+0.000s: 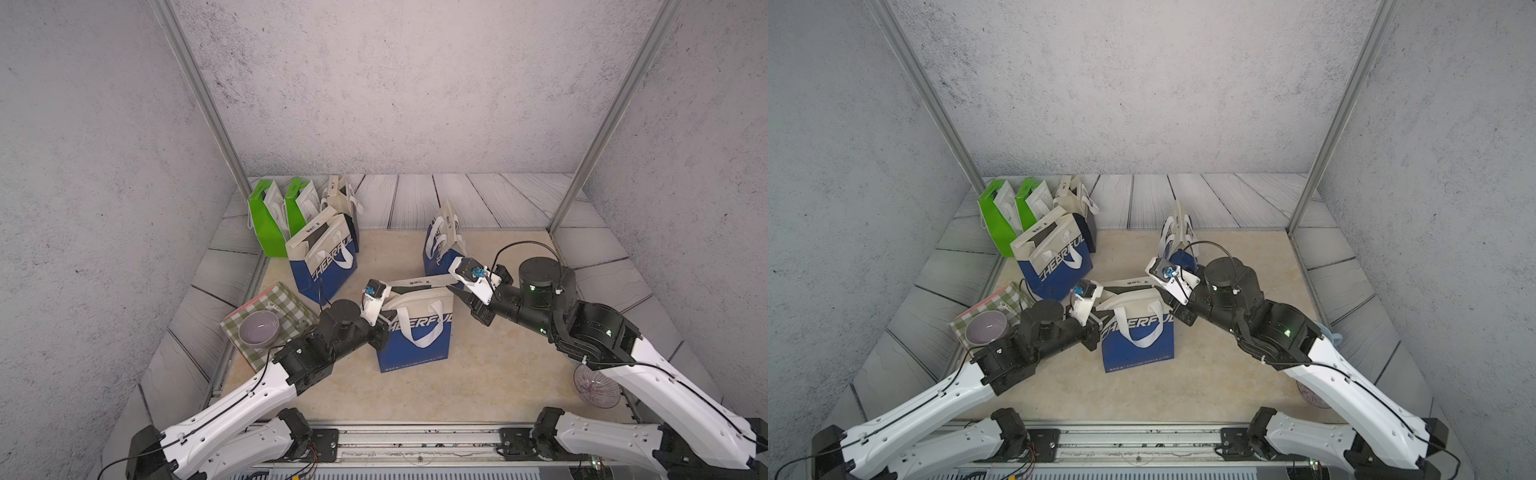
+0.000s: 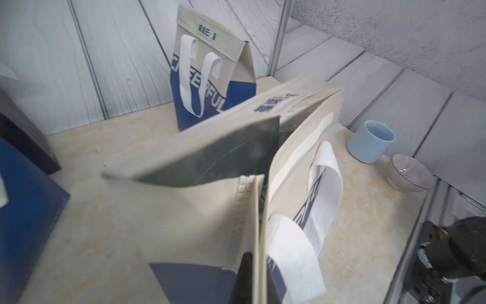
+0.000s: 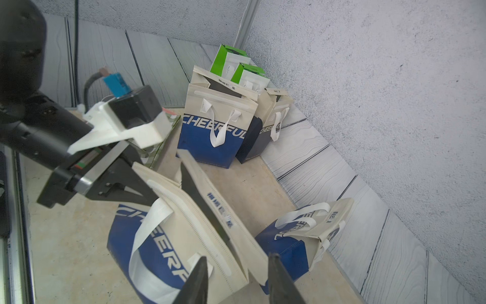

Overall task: Open the takeout bag
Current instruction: Move the takeout bag to the center of the board, then pick up the takeout bag at the center of the board.

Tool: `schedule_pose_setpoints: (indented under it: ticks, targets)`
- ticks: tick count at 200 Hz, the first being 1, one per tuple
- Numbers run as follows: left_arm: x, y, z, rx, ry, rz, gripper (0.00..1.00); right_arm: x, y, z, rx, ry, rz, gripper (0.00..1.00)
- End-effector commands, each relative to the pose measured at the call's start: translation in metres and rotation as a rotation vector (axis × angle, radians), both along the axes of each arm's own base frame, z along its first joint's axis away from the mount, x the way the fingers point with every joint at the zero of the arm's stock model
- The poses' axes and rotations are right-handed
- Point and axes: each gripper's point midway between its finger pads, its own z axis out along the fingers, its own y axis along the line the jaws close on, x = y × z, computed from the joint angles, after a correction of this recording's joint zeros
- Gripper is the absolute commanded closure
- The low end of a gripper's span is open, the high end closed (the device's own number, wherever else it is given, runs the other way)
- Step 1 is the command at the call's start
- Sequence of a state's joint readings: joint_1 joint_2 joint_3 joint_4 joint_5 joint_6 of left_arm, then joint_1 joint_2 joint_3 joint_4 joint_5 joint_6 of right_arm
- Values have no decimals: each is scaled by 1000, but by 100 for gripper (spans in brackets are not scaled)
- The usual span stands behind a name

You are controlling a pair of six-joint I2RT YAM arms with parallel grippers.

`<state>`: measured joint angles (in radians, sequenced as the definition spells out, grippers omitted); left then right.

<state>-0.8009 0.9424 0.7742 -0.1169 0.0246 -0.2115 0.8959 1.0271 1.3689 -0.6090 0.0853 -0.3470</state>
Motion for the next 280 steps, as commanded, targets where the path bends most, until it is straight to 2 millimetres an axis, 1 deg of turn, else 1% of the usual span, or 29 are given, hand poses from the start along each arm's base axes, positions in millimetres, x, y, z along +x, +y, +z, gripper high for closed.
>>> schedule_pose_setpoints:
  ticks: [1, 28, 51, 73, 91, 111, 132, 150, 163, 179, 191, 200, 215, 230, 238, 246, 259, 280]
  targets:
    - [46, 22, 48, -40, -140, 157, 100, 0, -5, 3, 44, 8, -26, 62]
    - [88, 54, 57, -39, -162, 305, 100, -1, -8, -3, 40, 20, -32, 62]
    - [114, 82, 59, -24, -194, 422, 100, -1, -8, -10, 27, 32, -35, 62]
    - [132, 101, 56, 9, -231, 506, 100, 0, -7, -15, 15, 38, -37, 62]
    - [141, 116, 50, 51, -268, 581, 100, 1, -7, -17, 9, 43, -39, 62]
    - [142, 129, 38, 63, -270, 651, 100, 2, -6, -20, 4, 45, -42, 62]
    - [144, 117, 15, 68, -220, 593, 100, 4, -5, -21, 7, 49, -44, 62]
    - [145, 107, -5, 64, -159, 548, 81, 6, -2, -23, 12, 58, -43, 62]
    - [144, 105, -12, 56, -135, 538, 68, 7, -1, -27, 7, 70, -49, 62]
    - [139, 105, -16, 63, -112, 530, 62, 12, -3, -32, 5, 82, -77, 62]
    - [134, 110, -15, 74, -108, 540, 55, 18, -6, -37, 5, 100, -111, 62]
    - [130, 116, -10, 82, -119, 561, 48, 24, -9, -41, 12, 118, -141, 62]
    - [126, 128, 1, 99, -143, 607, 41, 39, -18, -47, 39, 161, -210, 60]
    - [122, 139, 14, 112, -168, 652, 39, 57, -27, -56, 71, 210, -276, 60]
    - [121, 142, 21, 119, -181, 657, 38, 67, -33, -62, 85, 239, -316, 59]
    - [120, 144, 26, 124, -186, 665, 35, 78, -40, -66, 106, 267, -363, 58]
    - [117, 143, 32, 126, -181, 650, 33, 95, -52, -72, 156, 321, -422, 57]
    - [106, 139, 47, 91, -178, 609, 34, 126, -71, -75, 250, 378, -517, 50]
